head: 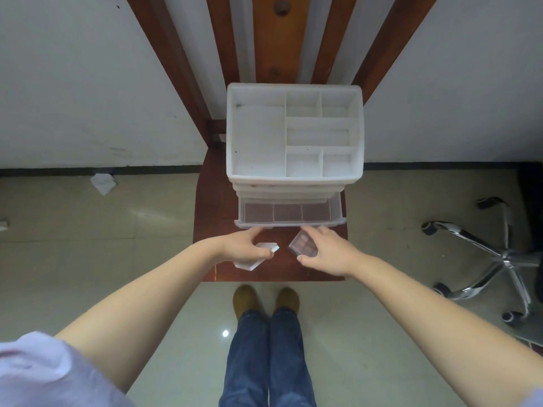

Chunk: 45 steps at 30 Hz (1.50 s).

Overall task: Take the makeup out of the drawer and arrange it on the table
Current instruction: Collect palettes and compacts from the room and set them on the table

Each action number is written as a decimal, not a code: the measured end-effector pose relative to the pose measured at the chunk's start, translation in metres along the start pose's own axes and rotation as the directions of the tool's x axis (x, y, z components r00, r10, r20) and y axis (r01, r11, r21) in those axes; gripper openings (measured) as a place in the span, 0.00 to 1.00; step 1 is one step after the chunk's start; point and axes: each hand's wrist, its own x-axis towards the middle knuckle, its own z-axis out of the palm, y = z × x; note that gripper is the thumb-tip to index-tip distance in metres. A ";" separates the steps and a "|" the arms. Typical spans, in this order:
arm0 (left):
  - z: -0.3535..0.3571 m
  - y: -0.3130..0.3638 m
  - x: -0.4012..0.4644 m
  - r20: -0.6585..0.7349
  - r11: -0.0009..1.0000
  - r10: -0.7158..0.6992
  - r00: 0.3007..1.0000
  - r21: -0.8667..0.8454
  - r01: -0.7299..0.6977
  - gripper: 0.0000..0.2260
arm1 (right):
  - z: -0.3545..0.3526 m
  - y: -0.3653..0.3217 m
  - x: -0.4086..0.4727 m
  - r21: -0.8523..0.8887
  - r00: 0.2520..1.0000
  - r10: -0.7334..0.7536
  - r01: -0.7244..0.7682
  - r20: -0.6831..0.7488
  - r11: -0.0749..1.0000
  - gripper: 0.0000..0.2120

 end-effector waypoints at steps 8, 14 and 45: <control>-0.037 0.024 0.016 -0.259 0.995 0.099 0.961 0.043 -0.090 0.36 | -0.053 -0.006 0.035 -0.109 0.998 0.028 -0.035 -0.064 0.993 0.40; -0.019 0.020 -0.050 -0.470 0.983 0.169 0.867 0.147 -0.112 0.32 | -0.057 -0.050 -0.009 -0.165 0.994 -0.087 0.073 -0.074 0.984 0.34; 0.731 -0.117 -0.441 -0.143 0.186 -0.975 -0.168 -0.943 -0.277 0.21 | 0.415 -0.321 -0.450 -0.152 -0.111 -0.417 0.821 0.902 -0.550 0.25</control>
